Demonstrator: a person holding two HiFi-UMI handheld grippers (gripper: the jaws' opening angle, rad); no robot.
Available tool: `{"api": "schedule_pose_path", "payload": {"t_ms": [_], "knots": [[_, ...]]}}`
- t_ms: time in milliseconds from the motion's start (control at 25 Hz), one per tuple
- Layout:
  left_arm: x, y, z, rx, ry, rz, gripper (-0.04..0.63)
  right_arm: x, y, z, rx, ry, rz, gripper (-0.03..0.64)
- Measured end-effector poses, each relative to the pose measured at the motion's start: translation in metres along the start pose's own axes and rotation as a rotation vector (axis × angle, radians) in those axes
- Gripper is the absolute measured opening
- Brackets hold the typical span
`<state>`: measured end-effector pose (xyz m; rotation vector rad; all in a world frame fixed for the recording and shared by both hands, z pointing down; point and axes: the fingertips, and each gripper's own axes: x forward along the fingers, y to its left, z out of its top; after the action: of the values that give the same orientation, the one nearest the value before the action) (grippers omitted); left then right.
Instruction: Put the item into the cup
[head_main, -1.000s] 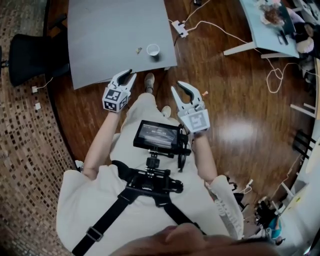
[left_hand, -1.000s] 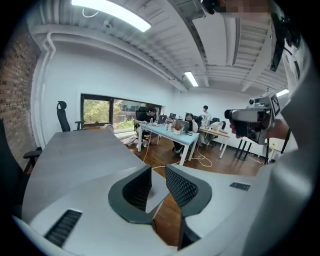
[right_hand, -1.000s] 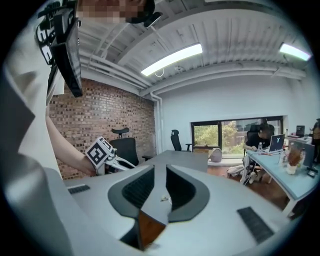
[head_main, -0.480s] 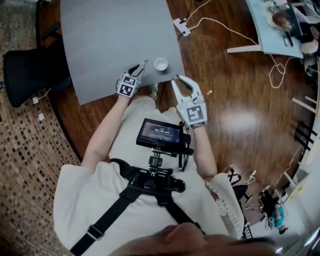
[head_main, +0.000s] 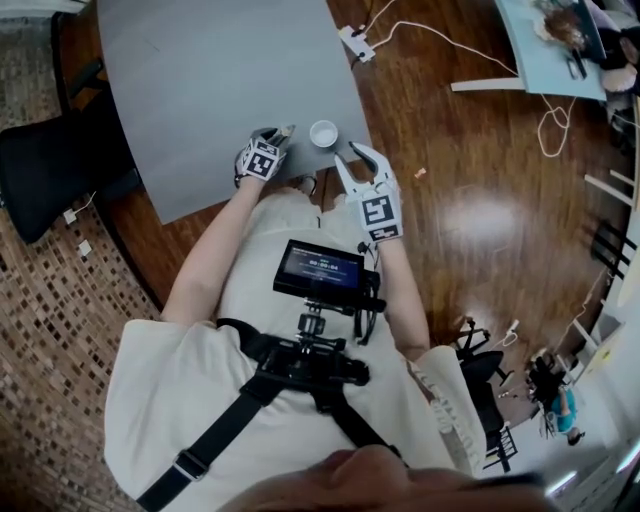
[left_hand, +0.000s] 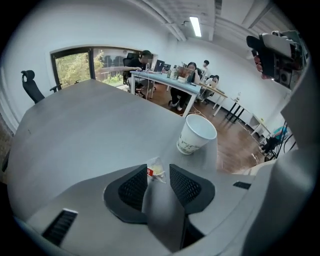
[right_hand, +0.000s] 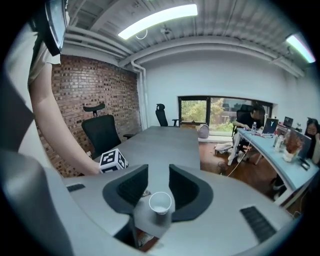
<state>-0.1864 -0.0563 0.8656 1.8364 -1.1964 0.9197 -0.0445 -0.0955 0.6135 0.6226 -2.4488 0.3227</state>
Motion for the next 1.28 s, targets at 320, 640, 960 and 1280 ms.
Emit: {"api": "schedule_pose_path", "payload": {"t_ms": [320,640,960,1280], "knots": [[0.018,-0.008,-0.004,0.064,0.062,-0.025,0.143,0.017,0.001,-0.016,0.028,0.08,0.014,0.163],[0.026,0.001,-0.019,0.1,0.144,-0.029,0.043,0.02,0.003,-0.02,0.043,0.107,0.017,0.161],[-0.024,-0.015,0.03,0.059,-0.007,-0.102,0.003,0.023,-0.009,-0.031,0.041,0.132,-0.012,0.161],[-0.07,-0.076,0.088,0.163,-0.107,-0.215,0.003,0.035,-0.022,-0.066,0.056,0.242,-0.052,0.161]]}}
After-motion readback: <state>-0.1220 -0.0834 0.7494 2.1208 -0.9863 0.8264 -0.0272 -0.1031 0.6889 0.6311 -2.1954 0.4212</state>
